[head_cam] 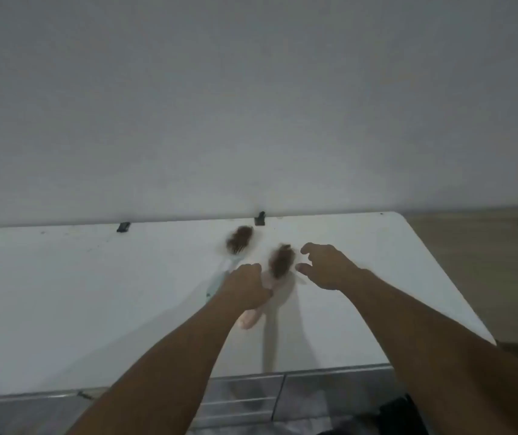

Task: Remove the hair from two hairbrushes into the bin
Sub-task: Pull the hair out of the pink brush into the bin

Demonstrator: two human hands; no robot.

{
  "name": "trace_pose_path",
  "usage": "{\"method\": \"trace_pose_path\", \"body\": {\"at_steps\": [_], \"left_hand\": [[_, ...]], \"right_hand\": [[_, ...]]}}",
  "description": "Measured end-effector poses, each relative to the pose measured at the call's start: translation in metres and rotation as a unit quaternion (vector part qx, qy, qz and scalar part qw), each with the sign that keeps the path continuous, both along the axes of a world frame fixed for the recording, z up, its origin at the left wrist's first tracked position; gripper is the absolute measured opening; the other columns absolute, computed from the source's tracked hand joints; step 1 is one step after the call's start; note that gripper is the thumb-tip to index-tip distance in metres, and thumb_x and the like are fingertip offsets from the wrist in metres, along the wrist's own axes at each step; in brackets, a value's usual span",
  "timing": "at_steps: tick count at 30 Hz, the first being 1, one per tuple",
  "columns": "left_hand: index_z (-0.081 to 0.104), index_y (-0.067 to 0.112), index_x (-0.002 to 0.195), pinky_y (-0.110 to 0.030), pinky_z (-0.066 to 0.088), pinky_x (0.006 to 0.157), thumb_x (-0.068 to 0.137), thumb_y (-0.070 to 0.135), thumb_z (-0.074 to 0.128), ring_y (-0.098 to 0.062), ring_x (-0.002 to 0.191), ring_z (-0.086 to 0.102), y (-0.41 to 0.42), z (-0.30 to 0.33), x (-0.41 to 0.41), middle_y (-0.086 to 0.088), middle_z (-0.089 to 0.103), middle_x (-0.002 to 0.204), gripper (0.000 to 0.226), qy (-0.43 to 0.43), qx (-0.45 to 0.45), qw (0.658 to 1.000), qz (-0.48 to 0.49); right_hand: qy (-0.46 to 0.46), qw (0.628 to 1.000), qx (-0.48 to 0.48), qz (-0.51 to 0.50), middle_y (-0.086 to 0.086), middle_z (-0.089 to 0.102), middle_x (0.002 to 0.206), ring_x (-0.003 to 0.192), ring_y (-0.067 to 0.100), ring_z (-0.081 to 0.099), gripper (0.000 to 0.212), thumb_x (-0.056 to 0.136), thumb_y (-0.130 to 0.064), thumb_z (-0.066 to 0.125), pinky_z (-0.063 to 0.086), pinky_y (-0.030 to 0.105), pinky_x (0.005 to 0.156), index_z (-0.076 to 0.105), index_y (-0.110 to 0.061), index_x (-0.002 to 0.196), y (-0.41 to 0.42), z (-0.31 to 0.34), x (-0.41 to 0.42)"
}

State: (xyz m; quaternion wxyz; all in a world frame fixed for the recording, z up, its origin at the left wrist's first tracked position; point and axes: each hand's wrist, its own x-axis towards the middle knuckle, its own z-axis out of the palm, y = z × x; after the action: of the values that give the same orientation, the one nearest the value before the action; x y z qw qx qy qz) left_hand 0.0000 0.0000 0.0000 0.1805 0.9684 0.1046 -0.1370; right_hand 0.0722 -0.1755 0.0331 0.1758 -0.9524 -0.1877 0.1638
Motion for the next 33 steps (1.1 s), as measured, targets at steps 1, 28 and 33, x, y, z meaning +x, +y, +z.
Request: {"method": "trace_pose_path", "body": {"at_steps": [1, 28, 33], "left_hand": [[0.052, 0.014, 0.121, -0.039, 0.044, 0.096, 0.082, 0.048, 0.061, -0.027, 0.115, 0.056, -0.001, -0.002, 0.001, -0.007, 0.057, 0.126, 0.053, 0.000, 0.013, 1.000, -0.003], [0.050, 0.016, 0.125, -0.035, 0.046, 0.052, 0.078, -0.007, 0.063, -0.027, 0.052, 0.055, -0.073, -0.030, -0.010, -0.020, 0.069, 0.099, 0.054, -0.094, -0.353, 0.928, -0.078], [0.062, 0.015, 0.111, -0.037, 0.056, 0.058, 0.076, 0.007, 0.073, -0.025, 0.053, 0.060, -0.101, -0.039, -0.046, -0.015, 0.069, 0.081, 0.038, -0.143, -0.341, 0.913, -0.171]], "right_hand": [[0.005, 1.000, 0.011, -0.011, 0.011, 0.062, 0.125, 0.117, 0.028, 0.055, 0.047, 0.092, -0.039, 0.056, 0.045, 0.039, 0.096, 0.049, -0.015, 0.132, 0.001, -0.003, 0.001], [0.126, 0.782, 0.516, -0.326, 0.025, 0.068, 0.100, 0.072, 0.030, 0.071, 0.036, 0.083, 0.006, 0.066, 0.056, 0.033, 0.053, 0.055, 0.007, 0.118, -0.075, -0.062, -0.055], [0.048, 0.751, 0.573, -0.326, 0.018, 0.066, 0.095, 0.067, 0.028, 0.068, 0.053, 0.082, 0.010, 0.066, 0.058, 0.033, 0.052, 0.050, -0.015, 0.126, -0.104, -0.072, -0.115]]}}
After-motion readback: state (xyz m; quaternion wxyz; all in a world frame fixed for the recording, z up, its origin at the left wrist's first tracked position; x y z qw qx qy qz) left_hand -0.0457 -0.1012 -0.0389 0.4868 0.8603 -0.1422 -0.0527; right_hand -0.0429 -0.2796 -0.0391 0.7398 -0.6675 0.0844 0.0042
